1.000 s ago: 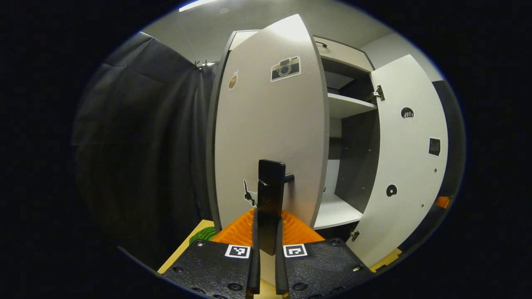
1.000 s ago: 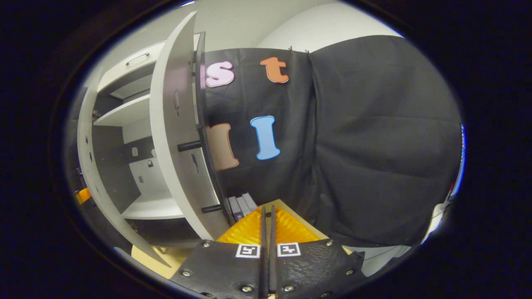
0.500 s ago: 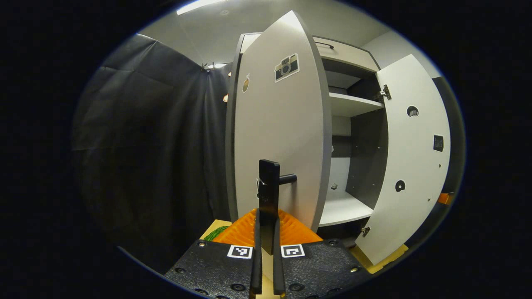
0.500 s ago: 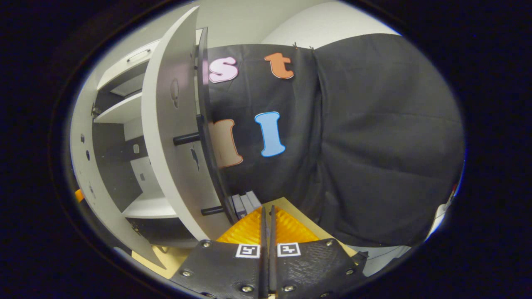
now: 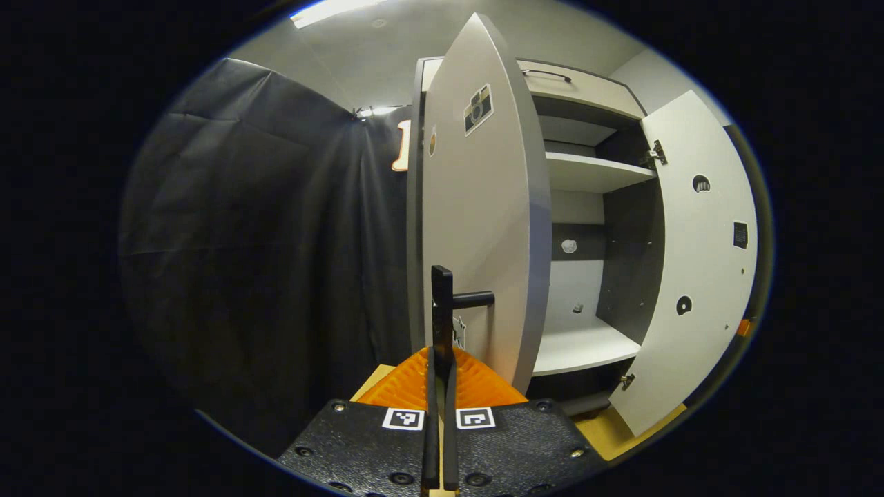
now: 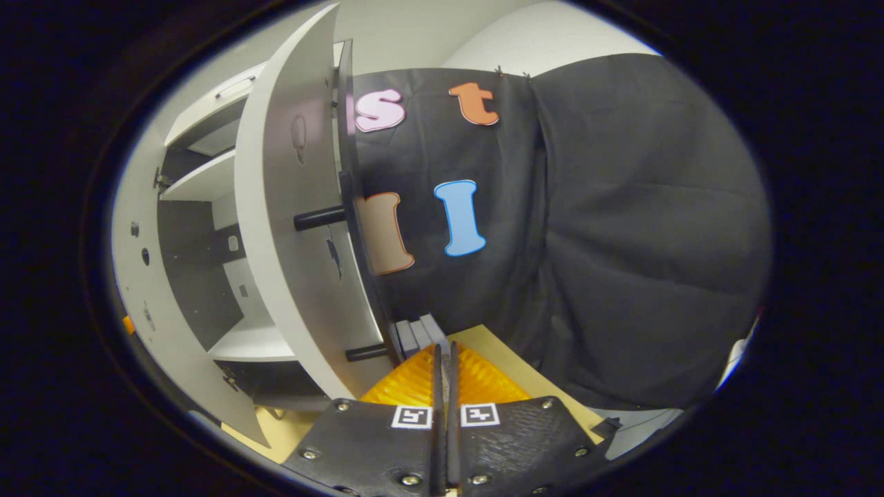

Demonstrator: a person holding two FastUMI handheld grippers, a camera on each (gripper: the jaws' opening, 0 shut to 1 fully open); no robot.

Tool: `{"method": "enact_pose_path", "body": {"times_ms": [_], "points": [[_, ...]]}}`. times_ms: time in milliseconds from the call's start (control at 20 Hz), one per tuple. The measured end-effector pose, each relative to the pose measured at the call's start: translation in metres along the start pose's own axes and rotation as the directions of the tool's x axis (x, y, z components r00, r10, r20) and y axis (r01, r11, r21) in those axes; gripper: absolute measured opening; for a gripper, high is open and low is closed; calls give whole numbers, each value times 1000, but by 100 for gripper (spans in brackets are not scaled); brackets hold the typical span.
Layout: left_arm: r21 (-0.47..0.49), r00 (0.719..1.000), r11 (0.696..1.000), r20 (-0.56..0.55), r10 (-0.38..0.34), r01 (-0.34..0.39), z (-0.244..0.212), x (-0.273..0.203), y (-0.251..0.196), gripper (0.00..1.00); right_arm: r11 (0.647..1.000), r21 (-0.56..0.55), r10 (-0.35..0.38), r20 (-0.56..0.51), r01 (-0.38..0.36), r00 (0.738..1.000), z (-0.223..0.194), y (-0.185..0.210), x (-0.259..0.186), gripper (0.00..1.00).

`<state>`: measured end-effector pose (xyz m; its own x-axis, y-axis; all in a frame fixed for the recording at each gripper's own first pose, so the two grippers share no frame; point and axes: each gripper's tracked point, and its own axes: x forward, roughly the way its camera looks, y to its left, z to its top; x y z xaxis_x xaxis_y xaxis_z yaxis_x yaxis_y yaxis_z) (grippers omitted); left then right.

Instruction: Open the right door of the double-door shoe cabinet with the right hand, and open the left door with the left hand.

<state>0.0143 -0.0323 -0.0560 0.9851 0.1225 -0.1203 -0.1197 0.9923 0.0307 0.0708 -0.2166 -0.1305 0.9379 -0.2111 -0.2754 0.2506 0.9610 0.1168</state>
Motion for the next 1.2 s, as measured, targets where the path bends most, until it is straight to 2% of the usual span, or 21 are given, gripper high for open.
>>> {"method": "enact_pose_path", "body": {"times_ms": [650, 1200], "points": [[-1, 999, 999, -2, 47, -47, -1, 0, 8, 0, 1000, 10, -12, -9, 12, 1000, -7, -1, -1, 1], [2, 1000, 1000, 3, -2, 2, -1, 0, 6, 1, 1000, 19, -23, -6, 23, 1000, -8, 1, -7, 1]]}}
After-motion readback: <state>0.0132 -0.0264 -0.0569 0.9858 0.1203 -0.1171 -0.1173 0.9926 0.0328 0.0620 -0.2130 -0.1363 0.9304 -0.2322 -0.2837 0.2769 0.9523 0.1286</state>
